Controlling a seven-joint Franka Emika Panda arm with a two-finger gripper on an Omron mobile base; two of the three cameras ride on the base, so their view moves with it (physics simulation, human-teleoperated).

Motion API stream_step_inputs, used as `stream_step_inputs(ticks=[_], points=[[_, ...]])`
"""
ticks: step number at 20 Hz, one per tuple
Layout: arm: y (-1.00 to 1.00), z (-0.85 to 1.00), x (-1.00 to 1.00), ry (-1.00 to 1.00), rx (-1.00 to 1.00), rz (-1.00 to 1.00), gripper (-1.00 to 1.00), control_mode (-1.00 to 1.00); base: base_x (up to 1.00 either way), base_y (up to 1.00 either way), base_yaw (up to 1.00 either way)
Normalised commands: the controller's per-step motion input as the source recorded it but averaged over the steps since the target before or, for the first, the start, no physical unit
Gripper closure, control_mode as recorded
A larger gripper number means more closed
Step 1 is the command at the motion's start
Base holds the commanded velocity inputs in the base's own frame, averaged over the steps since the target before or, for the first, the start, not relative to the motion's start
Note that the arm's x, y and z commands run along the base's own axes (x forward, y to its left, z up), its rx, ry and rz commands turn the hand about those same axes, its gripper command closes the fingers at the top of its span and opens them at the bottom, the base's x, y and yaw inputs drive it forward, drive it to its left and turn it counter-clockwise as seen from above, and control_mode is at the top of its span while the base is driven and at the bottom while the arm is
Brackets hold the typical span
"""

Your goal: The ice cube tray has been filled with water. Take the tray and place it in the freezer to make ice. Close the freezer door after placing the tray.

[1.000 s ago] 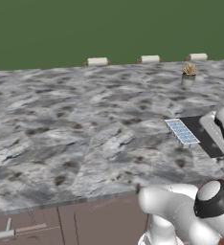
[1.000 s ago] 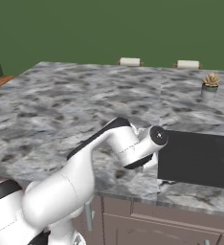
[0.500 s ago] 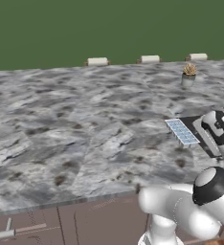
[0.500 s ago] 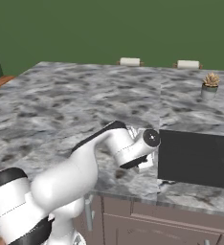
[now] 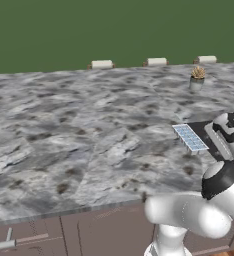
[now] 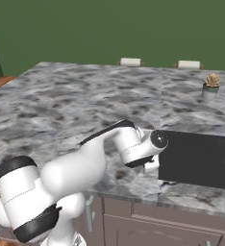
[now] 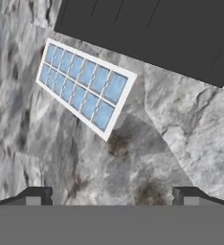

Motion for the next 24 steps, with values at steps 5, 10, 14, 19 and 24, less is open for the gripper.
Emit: stream_step_inputs(ticks=[5,10,14,19,24], points=[[-0.22,-0.04,0.29,0.00,0.01,0.00,-1.00,-1.00,0.00,0.00,0.00],[-0.20,-0.10,0.32,0.00,0.00,0.00,-1.00,-1.00,0.00,0.00,0.00],[-0.09,-0.19,0.21,0.00,0.00,0.00,-1.00,-1.00,0.00,0.00,0.00],[-0.07,-0.29,0.21,0.00,0.00,0.00,-1.00,-1.00,0.00,0.00,0.00],[-0.02,-0.35,0.16,0.00,0.00,0.00,-1.00,-1.00,0.00,0.00,0.00]])
